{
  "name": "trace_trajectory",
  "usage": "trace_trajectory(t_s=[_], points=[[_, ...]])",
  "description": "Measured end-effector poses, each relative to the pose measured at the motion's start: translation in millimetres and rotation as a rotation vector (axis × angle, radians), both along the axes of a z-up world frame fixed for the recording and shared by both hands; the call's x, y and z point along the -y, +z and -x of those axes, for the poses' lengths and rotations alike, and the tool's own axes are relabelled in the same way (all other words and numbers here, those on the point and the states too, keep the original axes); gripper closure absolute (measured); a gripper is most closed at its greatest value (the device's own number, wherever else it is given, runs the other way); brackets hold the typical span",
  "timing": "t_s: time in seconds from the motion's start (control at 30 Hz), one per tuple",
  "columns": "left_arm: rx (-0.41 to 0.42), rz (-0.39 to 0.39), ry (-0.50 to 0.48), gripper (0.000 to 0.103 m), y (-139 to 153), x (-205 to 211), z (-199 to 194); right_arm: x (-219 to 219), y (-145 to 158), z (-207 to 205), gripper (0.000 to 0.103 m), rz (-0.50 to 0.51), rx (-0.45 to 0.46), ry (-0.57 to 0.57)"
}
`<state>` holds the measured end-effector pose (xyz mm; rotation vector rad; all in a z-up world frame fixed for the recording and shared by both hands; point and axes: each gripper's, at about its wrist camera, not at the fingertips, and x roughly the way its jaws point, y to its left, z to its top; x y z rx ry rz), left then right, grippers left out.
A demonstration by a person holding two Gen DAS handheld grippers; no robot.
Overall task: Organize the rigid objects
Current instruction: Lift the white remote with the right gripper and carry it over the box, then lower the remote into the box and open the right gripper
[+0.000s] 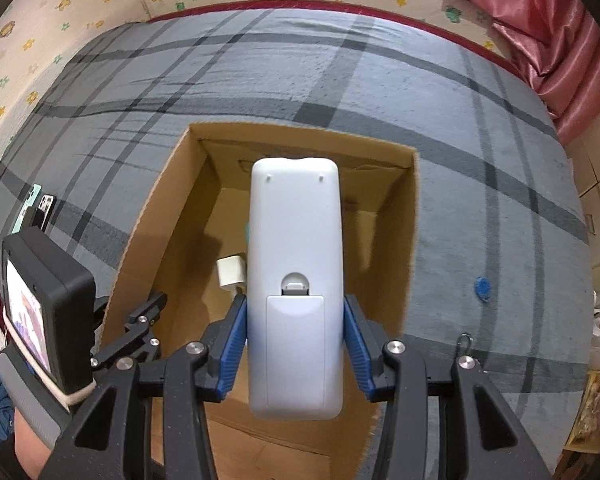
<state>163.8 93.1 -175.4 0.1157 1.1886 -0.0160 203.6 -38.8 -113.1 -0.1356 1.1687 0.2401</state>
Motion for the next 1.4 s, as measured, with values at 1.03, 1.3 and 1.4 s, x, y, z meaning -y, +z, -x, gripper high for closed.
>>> trace_trajectory(t_s=[1.03, 1.3, 1.4], points=[[0.002, 0.01, 0.0, 0.089, 0.4, -1.5, -0.2, -30.9, -89.9, -30.7, 0.053, 0.009, -0.152, 0.0], [0.001, 0.004, -0.002, 0.089, 0.4, -1.0, -0.5, -27.8, -89.0, -35.7, 0.053, -0.007, -0.149, 0.006], [0.003, 0.003, -0.002, 0.089, 1.0, -0.6, -0.5, -29.0, -84.3, -34.9, 0.053, -0.014, -0.134, 0.004]])
